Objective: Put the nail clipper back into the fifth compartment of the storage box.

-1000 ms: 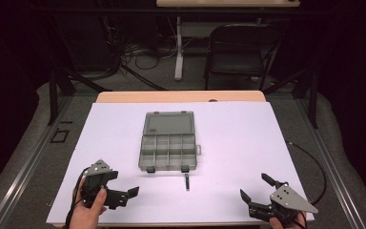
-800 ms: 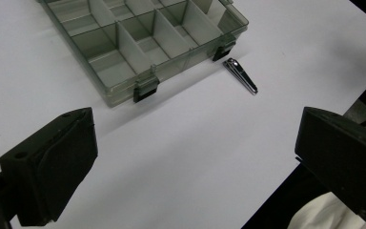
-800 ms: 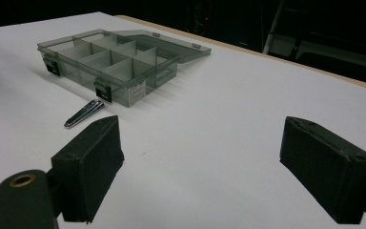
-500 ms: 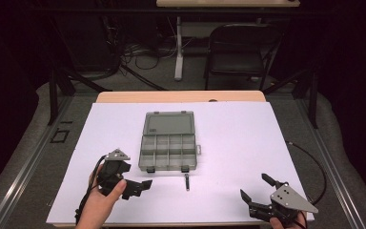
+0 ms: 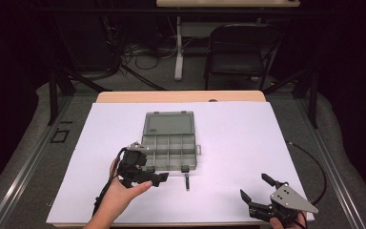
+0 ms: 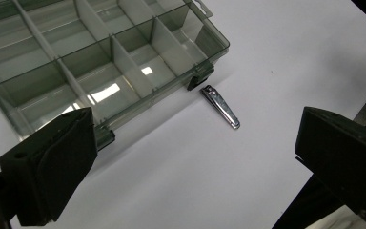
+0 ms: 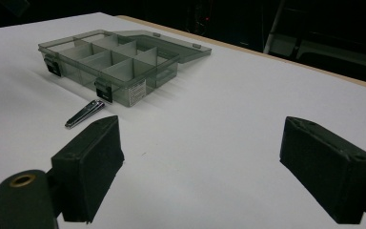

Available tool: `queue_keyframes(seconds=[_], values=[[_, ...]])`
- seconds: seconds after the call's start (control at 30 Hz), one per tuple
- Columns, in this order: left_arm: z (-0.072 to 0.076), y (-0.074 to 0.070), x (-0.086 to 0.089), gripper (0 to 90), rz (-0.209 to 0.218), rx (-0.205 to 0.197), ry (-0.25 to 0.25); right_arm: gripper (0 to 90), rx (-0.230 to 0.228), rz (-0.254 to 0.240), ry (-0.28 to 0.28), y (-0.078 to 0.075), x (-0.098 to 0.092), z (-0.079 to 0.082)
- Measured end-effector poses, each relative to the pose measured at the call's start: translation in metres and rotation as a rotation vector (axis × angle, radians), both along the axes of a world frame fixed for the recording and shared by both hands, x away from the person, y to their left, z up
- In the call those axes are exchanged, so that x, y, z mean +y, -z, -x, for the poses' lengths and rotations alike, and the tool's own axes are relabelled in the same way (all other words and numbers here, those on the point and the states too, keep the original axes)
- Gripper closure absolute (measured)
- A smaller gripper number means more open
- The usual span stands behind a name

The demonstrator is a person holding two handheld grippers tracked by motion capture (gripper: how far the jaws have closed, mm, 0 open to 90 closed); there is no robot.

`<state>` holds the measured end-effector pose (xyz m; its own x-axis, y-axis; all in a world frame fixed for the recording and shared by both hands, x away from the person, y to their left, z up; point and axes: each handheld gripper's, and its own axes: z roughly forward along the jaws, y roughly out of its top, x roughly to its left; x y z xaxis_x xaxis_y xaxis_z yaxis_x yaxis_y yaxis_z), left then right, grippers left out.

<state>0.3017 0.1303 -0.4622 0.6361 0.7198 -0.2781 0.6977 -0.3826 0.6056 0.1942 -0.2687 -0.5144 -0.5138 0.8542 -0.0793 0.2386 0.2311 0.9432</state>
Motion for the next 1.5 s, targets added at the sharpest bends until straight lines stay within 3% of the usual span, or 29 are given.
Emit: queue_keyframes(seconds=[0.2,0.53,0.77,0.93,1.13,1.3,1.5], values=[[-0.006,0.000,-0.017,0.4,-0.025,0.001,0.028,13.8,-0.001,0.001,-0.002,0.000,0.000,0.000],[-0.014,0.001,-0.041,0.4,-0.018,0.014,0.053,13.8,0.002,-0.001,-0.002,0.000,0.000,0.000],[-0.020,0.003,-0.056,3.3,-0.039,0.024,0.078,13.8,0.000,0.001,-0.006,0.001,0.001,0.000],[-0.023,0.006,-0.065,15.9,-0.032,0.040,0.098,13.8,0.000,0.001,-0.003,0.001,0.000,0.000],[-0.024,0.011,-0.072,21.7,-0.043,0.071,0.121,13.8,0.001,0.002,-0.007,0.001,0.000,0.000],[-0.024,0.014,-0.075,32.1,-0.051,0.092,0.122,13.8,0.001,0.000,-0.007,0.001,0.000,0.000],[-0.024,0.019,-0.079,36.2,-0.047,0.120,0.111,13.9,0.003,0.001,-0.011,0.001,0.000,0.000]])
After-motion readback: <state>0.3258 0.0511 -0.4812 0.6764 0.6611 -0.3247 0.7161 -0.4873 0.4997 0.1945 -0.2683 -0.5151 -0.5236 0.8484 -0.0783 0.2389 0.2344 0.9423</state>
